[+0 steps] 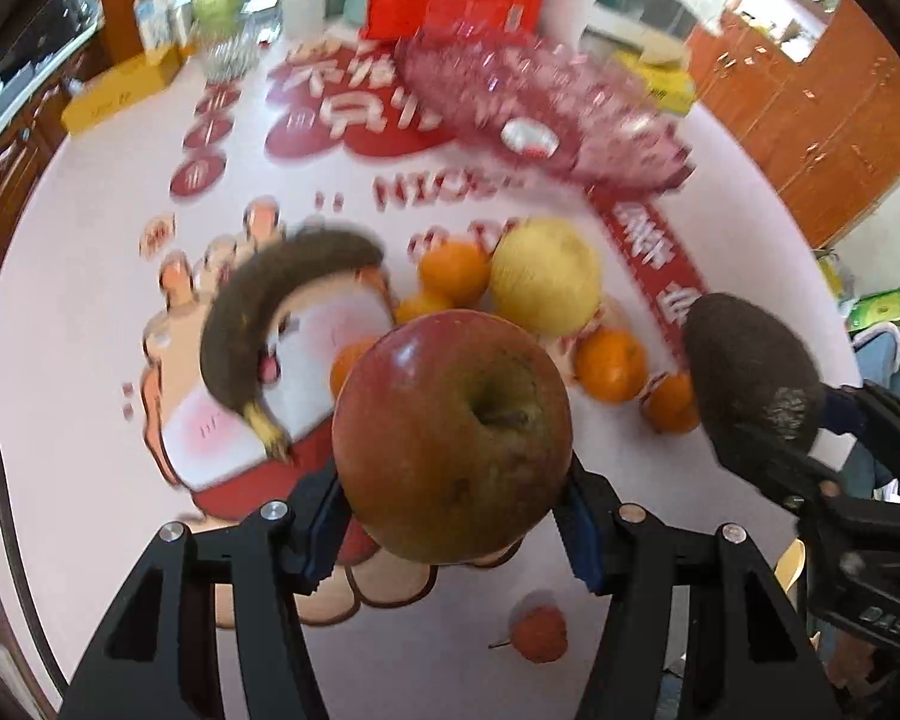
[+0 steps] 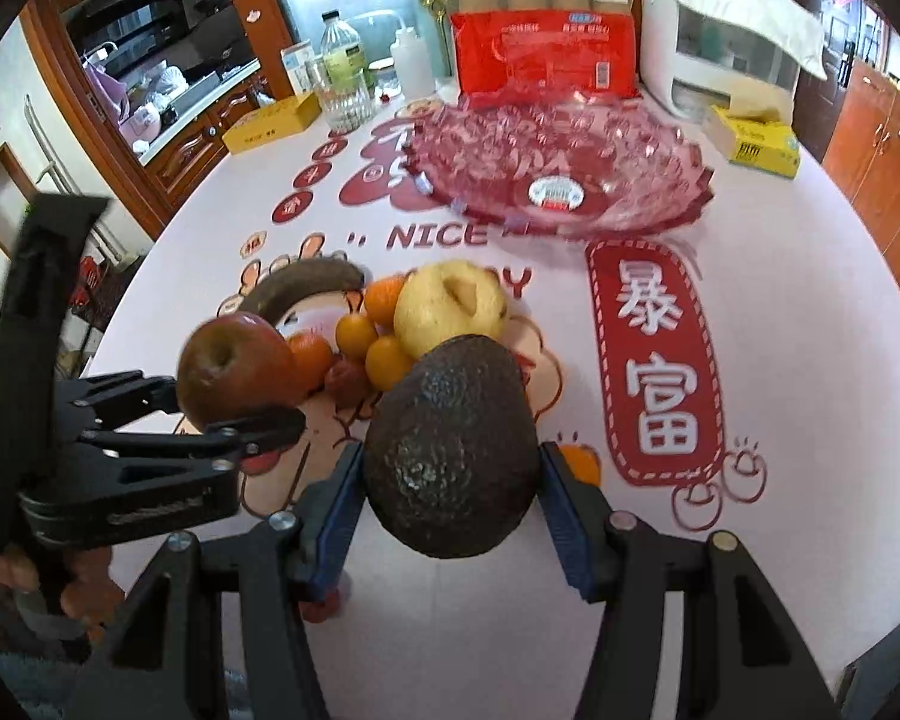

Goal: Organize fruits
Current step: 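Lift the apple with the left gripper while the right gripper carries the avocado to the pink bowl, then lower the apple into the bowl and open the left gripper while the right releases the avocado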

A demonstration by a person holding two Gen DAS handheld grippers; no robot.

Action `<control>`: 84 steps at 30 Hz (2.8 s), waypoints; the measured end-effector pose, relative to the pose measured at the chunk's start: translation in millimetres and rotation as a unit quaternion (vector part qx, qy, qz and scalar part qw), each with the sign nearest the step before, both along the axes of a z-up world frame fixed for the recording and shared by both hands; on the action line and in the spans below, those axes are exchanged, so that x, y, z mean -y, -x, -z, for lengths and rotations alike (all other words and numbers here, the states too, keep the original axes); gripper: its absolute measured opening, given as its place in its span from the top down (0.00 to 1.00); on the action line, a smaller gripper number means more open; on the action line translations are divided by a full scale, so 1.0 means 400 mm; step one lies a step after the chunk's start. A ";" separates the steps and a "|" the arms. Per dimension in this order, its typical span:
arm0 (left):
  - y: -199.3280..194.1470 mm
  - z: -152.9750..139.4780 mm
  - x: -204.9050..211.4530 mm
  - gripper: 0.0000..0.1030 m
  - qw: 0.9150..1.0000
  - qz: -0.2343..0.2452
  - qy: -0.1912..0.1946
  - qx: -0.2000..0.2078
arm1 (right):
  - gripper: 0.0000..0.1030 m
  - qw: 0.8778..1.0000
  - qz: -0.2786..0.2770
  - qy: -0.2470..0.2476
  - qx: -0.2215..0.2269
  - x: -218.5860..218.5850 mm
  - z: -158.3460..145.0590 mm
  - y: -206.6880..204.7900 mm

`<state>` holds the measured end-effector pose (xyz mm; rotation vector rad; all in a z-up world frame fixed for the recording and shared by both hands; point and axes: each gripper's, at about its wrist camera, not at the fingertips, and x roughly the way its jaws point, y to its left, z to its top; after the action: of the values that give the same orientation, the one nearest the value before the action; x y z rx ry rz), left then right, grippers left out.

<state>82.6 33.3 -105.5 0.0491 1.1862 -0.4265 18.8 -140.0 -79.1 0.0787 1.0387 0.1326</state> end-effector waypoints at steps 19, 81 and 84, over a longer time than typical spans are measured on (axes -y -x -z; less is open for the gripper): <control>-0.322 -0.358 0.159 0.43 0.986 0.056 0.017 0.159 | 0.45 0.990 0.082 0.056 0.095 0.149 -0.287 -0.266; -0.444 -0.072 0.216 0.16 0.994 -0.025 -0.023 0.105 | 0.41 0.999 0.042 -0.003 0.017 0.228 0.029 -0.444; -0.426 -0.096 0.197 0.16 0.995 -0.029 -0.008 0.095 | 0.41 0.999 0.045 -0.009 0.022 0.225 0.005 -0.417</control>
<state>252.9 -45.6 -67.1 0.0672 1.0001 -0.3538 185.5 -230.2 -81.1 0.1375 0.9895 0.0614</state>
